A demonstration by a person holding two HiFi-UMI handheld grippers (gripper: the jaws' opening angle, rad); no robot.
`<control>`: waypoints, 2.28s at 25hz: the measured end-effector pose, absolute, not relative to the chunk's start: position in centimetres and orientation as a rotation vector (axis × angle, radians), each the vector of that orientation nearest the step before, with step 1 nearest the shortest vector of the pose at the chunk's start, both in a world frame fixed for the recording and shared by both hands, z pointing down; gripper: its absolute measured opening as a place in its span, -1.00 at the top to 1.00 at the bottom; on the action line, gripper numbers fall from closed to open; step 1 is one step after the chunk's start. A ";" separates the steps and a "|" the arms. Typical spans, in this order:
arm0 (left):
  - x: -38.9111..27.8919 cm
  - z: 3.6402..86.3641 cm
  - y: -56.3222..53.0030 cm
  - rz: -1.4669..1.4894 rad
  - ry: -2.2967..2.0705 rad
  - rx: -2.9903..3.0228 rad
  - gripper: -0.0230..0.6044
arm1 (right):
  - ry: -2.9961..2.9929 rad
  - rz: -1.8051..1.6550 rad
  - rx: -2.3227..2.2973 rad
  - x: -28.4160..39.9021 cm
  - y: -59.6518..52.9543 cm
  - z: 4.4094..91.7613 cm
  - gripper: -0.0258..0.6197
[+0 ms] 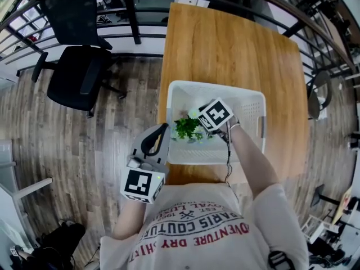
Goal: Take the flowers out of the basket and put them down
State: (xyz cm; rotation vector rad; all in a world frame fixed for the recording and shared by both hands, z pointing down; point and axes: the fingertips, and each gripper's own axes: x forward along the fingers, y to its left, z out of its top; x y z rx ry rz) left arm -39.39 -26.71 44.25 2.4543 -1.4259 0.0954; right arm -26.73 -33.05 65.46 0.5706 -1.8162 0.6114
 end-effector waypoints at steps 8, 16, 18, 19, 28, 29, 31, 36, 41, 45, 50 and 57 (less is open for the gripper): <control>-37.9 42.5 -26.5 0.053 -1.525 2.437 0.84 | -1.930 0.505 0.573 -26.2 -33.2 60.7 0.65; -31.6 39.1 -25.7 0.001 -1.570 2.497 0.84 | -2.063 0.385 0.553 -21.7 -32.7 53.8 0.65; -29.6 38.0 -25.4 -0.030 -1.574 2.527 0.84 | -2.093 0.359 0.558 -20.0 -32.5 51.7 0.65; -28.6 37.6 -25.2 -0.042 -1.576 2.540 0.84 | -2.108 0.348 0.560 -19.2 -32.3 50.6 0.65; -19.1 36.0 -23.9 -0.095 -1.593 2.586 0.84 | -2.233 0.270 0.630 -9.0 -30.7 44.1 0.65; -17.9 35.8 -23.7 -0.111 -1.594 2.586 0.84 | -2.253 0.288 0.649 -7.5 -30.7 43.6 0.65; -15.6 35.5 -23.4 -0.142 -1.586 2.591 0.84 | -2.292 0.317 0.695 -4.6 -30.9 42.4 0.65; -9.0 35.0 -22.2 -0.164 -1.556 2.621 0.84 | -2.282 0.282 0.802 3.0 -30.1 40.9 0.65; -1.9 35.9 -20.7 -0.136 -1.470 2.659 0.84 | -2.199 0.326 0.835 10.4 -28.1 43.7 0.65; 0.7 37.5 -20.0 -0.104 -1.444 2.654 0.84 | -2.143 0.390 0.837 13.6 -26.8 47.7 0.65; 1.9 39.9 -19.3 -0.036 -1.460 2.589 0.84 | -2.102 0.538 0.811 15.7 -25.6 53.0 0.65; 2.7 42.9 -19.2 0.089 -1.459 2.540 0.84 | -1.984 0.708 0.773 17.7 -25.3 61.4 0.64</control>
